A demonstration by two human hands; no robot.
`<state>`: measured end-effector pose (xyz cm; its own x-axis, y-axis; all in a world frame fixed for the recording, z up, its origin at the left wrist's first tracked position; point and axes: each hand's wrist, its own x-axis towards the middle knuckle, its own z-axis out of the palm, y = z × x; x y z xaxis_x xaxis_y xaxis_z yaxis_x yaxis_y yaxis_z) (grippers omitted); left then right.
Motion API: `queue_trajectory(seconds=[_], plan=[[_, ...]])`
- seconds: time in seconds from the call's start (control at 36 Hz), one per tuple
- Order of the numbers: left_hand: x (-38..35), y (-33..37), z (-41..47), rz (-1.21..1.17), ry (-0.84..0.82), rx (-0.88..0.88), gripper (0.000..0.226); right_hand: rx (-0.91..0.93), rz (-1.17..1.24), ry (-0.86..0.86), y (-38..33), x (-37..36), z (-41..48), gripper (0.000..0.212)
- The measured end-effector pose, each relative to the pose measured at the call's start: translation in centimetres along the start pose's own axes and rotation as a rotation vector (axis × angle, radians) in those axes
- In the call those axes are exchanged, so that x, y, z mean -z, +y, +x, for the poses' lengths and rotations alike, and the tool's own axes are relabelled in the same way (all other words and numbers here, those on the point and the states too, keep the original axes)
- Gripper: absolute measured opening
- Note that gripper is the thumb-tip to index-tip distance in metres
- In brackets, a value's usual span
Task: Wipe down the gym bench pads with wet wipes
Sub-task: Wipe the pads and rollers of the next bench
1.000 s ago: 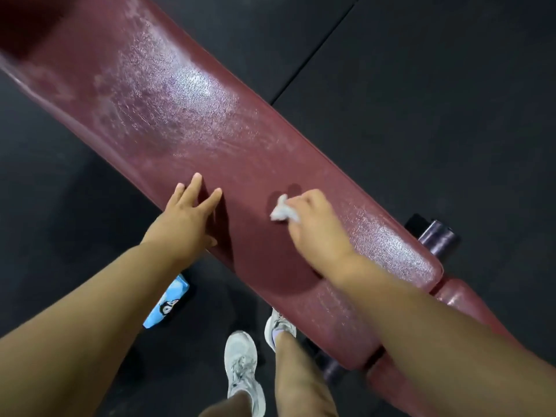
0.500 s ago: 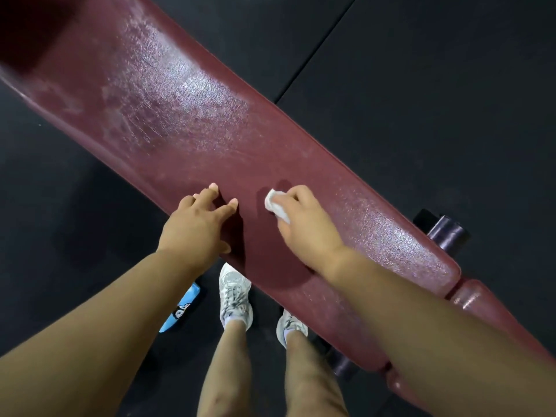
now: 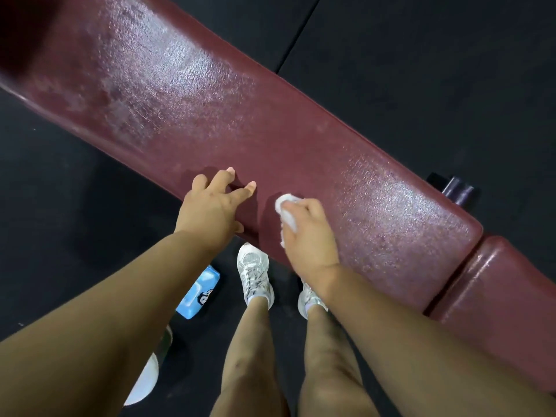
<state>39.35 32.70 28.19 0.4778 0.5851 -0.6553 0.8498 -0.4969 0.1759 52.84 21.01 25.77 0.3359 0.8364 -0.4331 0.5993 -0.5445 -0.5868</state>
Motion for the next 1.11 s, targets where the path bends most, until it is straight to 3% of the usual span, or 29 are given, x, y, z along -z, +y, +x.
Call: queue_trajectory(seconds=[0.11,0.19,0.25,0.36,0.47,0.56,0.61,0.69,0.75,0.81,0.89,1.0,1.06,1.11], plan=[[-0.1,-0.6,-0.3,0.001,0.031,-0.031,0.080,0.192,-0.095,-0.243,0.7,0.4,-1.1,0.036],[-0.2,-1.1,-0.5,-0.022,0.063,-0.019,0.081,0.222,-0.217,-0.345,2.1,2.3,-1.0,0.040],[-0.5,-1.5,-0.7,-0.068,0.076,0.014,0.082,0.134,-0.227,-0.274,3.2,3.9,-1.0,0.038],[-1.0,-1.6,-0.9,-0.079,0.052,0.034,0.078,-0.082,-0.158,0.130,5.6,5.2,-2.3,0.033],[-0.7,-1.5,-0.4,-0.091,0.020,0.056,0.073,-0.344,-0.098,0.229,4.2,2.5,-3.3,0.033],[-0.2,-1.6,-0.4,-0.092,0.018,0.048,0.067,-0.279,-0.070,0.203,1.5,-0.6,-4.0,0.029],[0.2,-1.8,-0.4,-0.094,0.016,0.039,0.064,-0.142,-0.107,0.123,0.4,-2.1,-4.4,0.036],[0.9,-2.2,-0.2,-0.088,0.015,0.026,0.062,0.089,-0.221,-0.044,0.6,-1.4,-3.1,0.031],[1.3,-2.5,0.1,-0.085,0.028,0.031,0.064,0.147,-0.284,-0.018,1.8,0.3,-0.7,0.028],[1.7,-3.1,0.5,-0.081,0.056,0.048,0.068,0.099,-0.334,0.150,2.9,3.0,2.4,0.033],[2.1,-4.2,1.4,-0.092,0.079,0.073,0.077,-0.136,-0.270,0.377,3.3,7.3,6.8,0.034],[2.4,-5.3,2.0,-0.116,0.008,0.087,0.082,-0.345,-0.257,0.439,1.7,8.2,10.1,0.033],[2.5,-5.4,2.0,-0.115,0.003,0.078,0.081,-0.300,-0.316,0.429,-0.2,6.2,10.1,0.033],[2.5,-5.4,1.9,-0.114,-0.003,0.071,0.081,-0.139,-0.331,0.351,-2.5,3.3,9.2,0.028]])
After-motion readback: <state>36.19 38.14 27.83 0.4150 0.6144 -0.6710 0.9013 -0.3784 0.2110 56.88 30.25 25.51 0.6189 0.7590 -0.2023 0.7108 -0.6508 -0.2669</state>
